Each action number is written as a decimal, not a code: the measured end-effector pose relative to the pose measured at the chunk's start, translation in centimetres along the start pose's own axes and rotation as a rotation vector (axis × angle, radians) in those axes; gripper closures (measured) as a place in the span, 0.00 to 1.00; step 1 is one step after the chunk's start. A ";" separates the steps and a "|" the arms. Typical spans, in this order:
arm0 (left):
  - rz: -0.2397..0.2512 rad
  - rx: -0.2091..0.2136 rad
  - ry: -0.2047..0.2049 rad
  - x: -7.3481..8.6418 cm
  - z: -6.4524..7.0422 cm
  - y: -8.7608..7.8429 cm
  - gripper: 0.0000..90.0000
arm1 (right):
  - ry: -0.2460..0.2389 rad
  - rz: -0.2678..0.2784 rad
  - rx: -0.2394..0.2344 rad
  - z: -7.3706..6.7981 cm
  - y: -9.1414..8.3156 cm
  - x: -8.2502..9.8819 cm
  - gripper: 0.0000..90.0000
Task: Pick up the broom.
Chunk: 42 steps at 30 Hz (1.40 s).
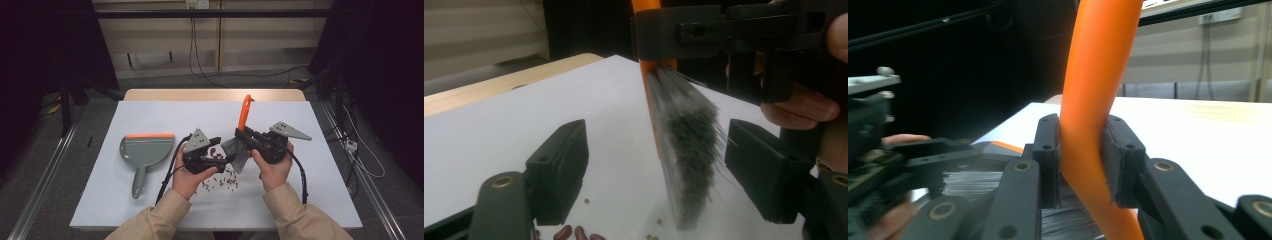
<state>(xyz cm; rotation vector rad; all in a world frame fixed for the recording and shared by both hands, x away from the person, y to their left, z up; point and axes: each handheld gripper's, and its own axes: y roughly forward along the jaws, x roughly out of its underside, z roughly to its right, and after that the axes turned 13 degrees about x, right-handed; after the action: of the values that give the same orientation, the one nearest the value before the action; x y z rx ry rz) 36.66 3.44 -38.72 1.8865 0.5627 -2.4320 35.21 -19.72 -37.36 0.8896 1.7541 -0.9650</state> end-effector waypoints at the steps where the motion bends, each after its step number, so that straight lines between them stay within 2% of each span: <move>1: 0.003 0.004 -0.008 0.0 0.0 0.0 0.32 | -0.004 0.005 0.010 -0.1 0.0 0.0 0.79; 5: 0.012 -0.014 -0.017 0.0 -0.1 0.1 0.46 | -0.008 -0.002 -0.025 -0.5 0.3 0.2 0.79; 6: 0.011 -0.013 -0.013 0.0 -0.1 0.1 0.46 | -0.008 -0.002 -0.025 -0.5 0.3 0.2 0.79; 7: 0.012 0.002 -0.019 0.0 -0.1 0.1 0.59 | 0.001 -0.005 -0.035 -0.8 0.4 0.2 0.79; 9: 0.024 0.025 -0.018 0.0 -0.2 -0.1 0.77 | 0.000 -0.002 -0.039 -0.8 0.5 0.3 0.79; 10: 0.019 0.046 -0.014 -0.1 -0.1 -0.3 0.85 | 0.002 -0.007 -0.048 -0.7 0.6 0.3 0.79; 11: 0.019 0.046 -0.014 -0.1 -0.1 -0.3 0.87 | 0.002 -0.007 -0.048 -0.7 0.6 0.3 0.79; 14: 0.013 0.044 -0.007 0.0 -0.2 -0.6 0.90 | 0.018 -0.015 -0.071 -0.5 0.7 0.4 0.79; 17: 0.016 0.048 -0.010 0.0 -0.4 -0.9 0.93 | 0.025 -0.028 -0.114 -0.1 0.8 0.4 0.77; 20: 0.022 0.061 -0.025 0.1 -0.6 -1.2 0.94 | 0.026 -0.031 -0.132 0.0 0.9 0.4 0.76; 23: 0.020 0.057 -0.034 0.1 -0.8 -1.4 0.94 | 0.049 -0.050 -0.172 0.2 1.0 0.4 0.65; 25: 0.019 0.053 -0.038 0.2 -1.0 -1.8 0.94 | 0.024 -0.043 -0.146 0.5 0.9 0.3 0.57; 27: 0.019 0.049 -0.043 0.2 -1.2 -2.1 0.94 | -0.003 -0.029 -0.145 0.9 0.8 0.3 0.46; 31: 0.033 0.047 -0.048 0.1 -1.5 -2.6 0.95 | -0.032 -0.010 -0.160 1.7 0.3 0.1 0.36; 34: 0.034 0.038 -0.046 -0.1 -1.5 -2.8 0.95 | -0.062 -0.006 -0.166 2.1 0.2 0.2 0.34; 37: 0.039 0.040 -0.050 -0.1 -1.6 -3.0 0.95 | -0.080 -0.021 -0.175 2.2 0.4 0.5 0.32; 42: 0.043 0.038 -0.056 -0.3 -1.9 -3.3 0.95 | -0.105 -0.064 -0.218 2.2 0.9 1.2 0.32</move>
<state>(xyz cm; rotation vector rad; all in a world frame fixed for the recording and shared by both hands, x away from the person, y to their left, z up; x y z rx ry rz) 37.75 7.02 -37.96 1.8169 0.4727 -2.4774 36.42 -21.16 -39.25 0.6368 1.7670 -0.8267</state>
